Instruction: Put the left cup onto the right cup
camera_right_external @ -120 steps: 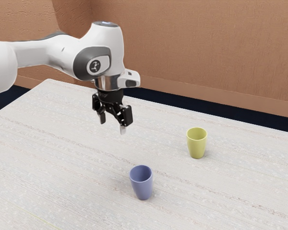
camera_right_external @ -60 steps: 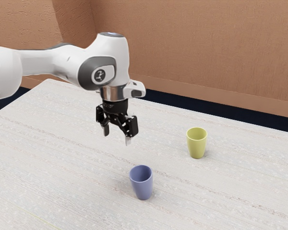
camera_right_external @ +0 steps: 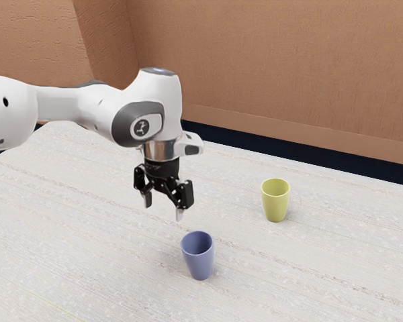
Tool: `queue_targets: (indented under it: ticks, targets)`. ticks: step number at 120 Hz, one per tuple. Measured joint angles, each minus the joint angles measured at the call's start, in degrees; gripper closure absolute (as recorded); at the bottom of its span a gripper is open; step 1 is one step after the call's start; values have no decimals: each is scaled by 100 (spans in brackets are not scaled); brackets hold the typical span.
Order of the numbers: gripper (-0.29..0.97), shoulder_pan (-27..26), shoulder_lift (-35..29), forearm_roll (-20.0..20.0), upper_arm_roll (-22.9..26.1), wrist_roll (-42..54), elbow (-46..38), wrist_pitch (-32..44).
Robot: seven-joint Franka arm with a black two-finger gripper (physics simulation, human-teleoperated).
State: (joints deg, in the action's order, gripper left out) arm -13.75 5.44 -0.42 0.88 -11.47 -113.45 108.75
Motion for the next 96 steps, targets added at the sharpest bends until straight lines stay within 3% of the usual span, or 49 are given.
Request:
queue_targets:
  ticks: [96]
  targets:
    - [0, -5, 519, 7, 9, -180, 40, 432]
